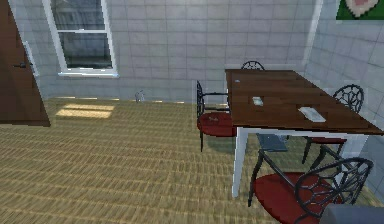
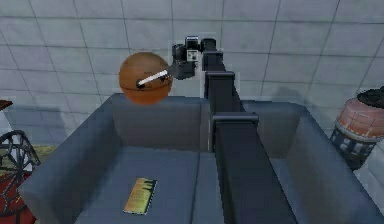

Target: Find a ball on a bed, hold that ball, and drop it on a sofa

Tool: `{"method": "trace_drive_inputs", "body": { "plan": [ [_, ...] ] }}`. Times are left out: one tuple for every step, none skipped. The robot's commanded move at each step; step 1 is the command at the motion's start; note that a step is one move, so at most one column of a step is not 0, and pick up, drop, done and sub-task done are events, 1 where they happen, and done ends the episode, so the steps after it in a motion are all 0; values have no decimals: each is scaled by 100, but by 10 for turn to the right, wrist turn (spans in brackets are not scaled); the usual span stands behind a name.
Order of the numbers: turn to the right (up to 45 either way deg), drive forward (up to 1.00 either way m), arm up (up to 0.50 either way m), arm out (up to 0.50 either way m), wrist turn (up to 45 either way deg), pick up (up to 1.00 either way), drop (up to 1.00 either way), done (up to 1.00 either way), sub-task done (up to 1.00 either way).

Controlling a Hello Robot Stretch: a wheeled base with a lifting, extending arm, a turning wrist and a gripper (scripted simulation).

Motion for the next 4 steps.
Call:
{"method": "trace_drive_inputs", "body": {
  "plan": [
    [0, 0, 0, 0, 390, 0, 0, 0, 0],
    [0, 0, -36, 0, 0, 0, 0, 0, 0],
    [0, 0, -32, 0, 0, 0, 0, 0, 0],
    [0, 0, 0, 0, 0, 0, 100, 0, 0]
  ]
}}
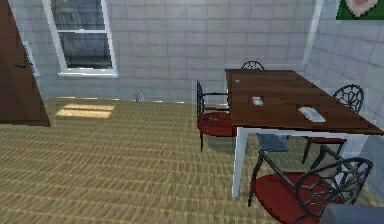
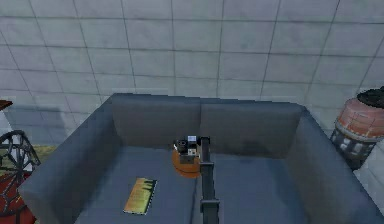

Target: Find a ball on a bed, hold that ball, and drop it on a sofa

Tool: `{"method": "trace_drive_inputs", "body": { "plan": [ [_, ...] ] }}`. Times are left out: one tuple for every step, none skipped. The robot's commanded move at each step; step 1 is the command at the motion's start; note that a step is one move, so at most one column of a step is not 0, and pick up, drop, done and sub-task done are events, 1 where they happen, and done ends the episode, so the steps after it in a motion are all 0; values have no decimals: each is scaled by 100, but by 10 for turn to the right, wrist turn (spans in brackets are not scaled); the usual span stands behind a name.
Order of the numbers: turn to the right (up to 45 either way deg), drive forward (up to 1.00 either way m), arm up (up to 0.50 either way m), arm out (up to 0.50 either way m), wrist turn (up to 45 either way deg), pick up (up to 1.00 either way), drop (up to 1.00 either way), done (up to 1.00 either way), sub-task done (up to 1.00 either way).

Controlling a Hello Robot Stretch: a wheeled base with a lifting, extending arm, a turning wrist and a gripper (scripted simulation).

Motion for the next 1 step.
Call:
{"method": "trace_drive_inputs", "body": {
  "plan": [
    [0, 0, 10, 0, 0, 0, 0, 0, 0]
  ]
}}
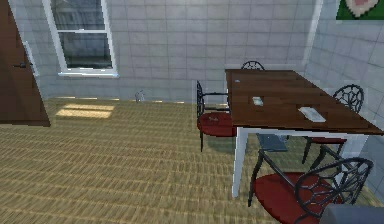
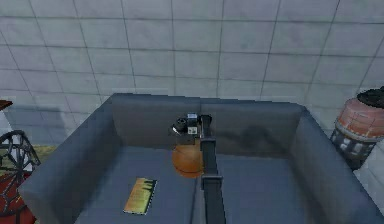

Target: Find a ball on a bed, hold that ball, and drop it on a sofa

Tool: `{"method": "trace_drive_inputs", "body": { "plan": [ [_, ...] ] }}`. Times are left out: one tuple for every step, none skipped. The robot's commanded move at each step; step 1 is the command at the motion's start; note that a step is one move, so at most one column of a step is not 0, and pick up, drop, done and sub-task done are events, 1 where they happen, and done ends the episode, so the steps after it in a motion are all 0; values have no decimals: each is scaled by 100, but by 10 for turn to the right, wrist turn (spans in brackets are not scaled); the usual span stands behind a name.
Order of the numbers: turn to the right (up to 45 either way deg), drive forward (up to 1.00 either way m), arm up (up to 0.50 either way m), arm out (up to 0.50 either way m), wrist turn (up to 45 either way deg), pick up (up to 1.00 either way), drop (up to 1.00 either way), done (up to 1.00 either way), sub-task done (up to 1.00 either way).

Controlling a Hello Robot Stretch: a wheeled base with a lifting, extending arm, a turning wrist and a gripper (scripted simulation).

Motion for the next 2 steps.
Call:
{"method": "trace_drive_inputs", "body": {
  "plan": [
    [0, 0, 0, -8, 0, 0, 0, 0, 0],
    [0, 0, 0, 0, 0, 0, 0, 100, 0]
  ]
}}
